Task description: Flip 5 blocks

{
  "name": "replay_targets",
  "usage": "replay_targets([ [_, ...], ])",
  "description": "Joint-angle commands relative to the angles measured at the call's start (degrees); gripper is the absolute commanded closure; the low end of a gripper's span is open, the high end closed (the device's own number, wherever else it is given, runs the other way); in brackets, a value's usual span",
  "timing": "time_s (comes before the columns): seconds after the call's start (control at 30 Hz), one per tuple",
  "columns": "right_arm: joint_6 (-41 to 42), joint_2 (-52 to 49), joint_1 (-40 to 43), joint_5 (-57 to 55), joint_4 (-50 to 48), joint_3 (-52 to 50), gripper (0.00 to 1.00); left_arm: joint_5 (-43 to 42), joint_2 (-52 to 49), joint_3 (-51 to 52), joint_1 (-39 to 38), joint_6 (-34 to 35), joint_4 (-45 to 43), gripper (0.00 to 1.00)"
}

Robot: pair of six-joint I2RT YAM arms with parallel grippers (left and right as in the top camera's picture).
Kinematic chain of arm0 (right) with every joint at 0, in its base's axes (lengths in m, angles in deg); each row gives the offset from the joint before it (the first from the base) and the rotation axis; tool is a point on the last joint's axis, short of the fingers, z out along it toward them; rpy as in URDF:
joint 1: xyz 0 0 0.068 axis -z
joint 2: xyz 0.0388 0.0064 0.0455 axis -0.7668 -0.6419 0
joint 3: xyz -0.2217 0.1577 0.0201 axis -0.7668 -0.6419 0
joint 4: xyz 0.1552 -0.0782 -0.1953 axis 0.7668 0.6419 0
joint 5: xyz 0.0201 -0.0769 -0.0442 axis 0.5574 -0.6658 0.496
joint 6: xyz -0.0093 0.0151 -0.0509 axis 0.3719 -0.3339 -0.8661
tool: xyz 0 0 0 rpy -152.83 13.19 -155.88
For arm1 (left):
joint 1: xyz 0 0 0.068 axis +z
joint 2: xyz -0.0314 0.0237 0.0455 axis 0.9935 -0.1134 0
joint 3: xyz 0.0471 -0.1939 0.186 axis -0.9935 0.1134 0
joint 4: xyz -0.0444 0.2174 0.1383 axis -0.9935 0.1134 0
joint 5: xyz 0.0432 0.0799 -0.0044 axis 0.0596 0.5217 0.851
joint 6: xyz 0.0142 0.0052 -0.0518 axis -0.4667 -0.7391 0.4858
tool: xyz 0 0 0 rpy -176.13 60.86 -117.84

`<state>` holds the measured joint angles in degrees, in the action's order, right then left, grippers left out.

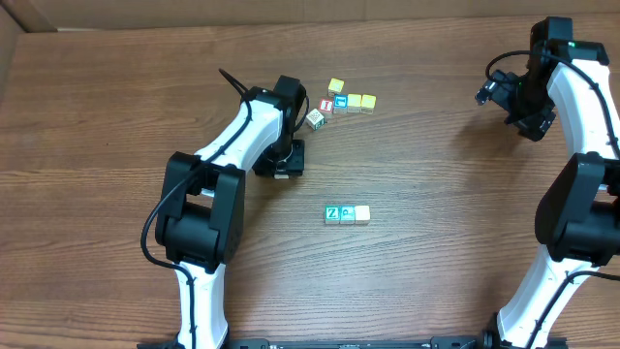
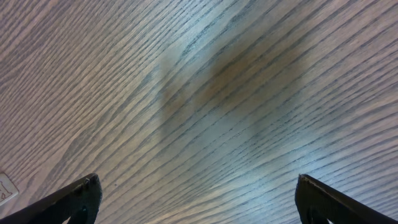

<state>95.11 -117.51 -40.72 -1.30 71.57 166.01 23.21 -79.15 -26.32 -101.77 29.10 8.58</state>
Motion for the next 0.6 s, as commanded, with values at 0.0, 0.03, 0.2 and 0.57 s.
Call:
replay_targets([
  [0.0,-0.37,1.31,0.04,-0.11,-0.17,1.14,0.00,-0.09,-0.81,-0.09,0.57,0.79,-0.07,0.53],
  [0.03,-0.39,1.31,0.04,-0.11,-0.17,1.11,0.00,-0.09,-0.81,-0.24,0.76,0.79,-0.11,0.53],
  [0.2,-0.39,1.31,0.04,-0.11,-0.17,1.14,0.00,-0.48,-0.79,-1.70,1.84,0.76,0.72,0.55],
  [0.57,-0.37,1.31,0.04,-0.11,-0.17,1.11,0.00,-3.34,-0.81,-4.37,2.03,0.42,2.36,0.57],
])
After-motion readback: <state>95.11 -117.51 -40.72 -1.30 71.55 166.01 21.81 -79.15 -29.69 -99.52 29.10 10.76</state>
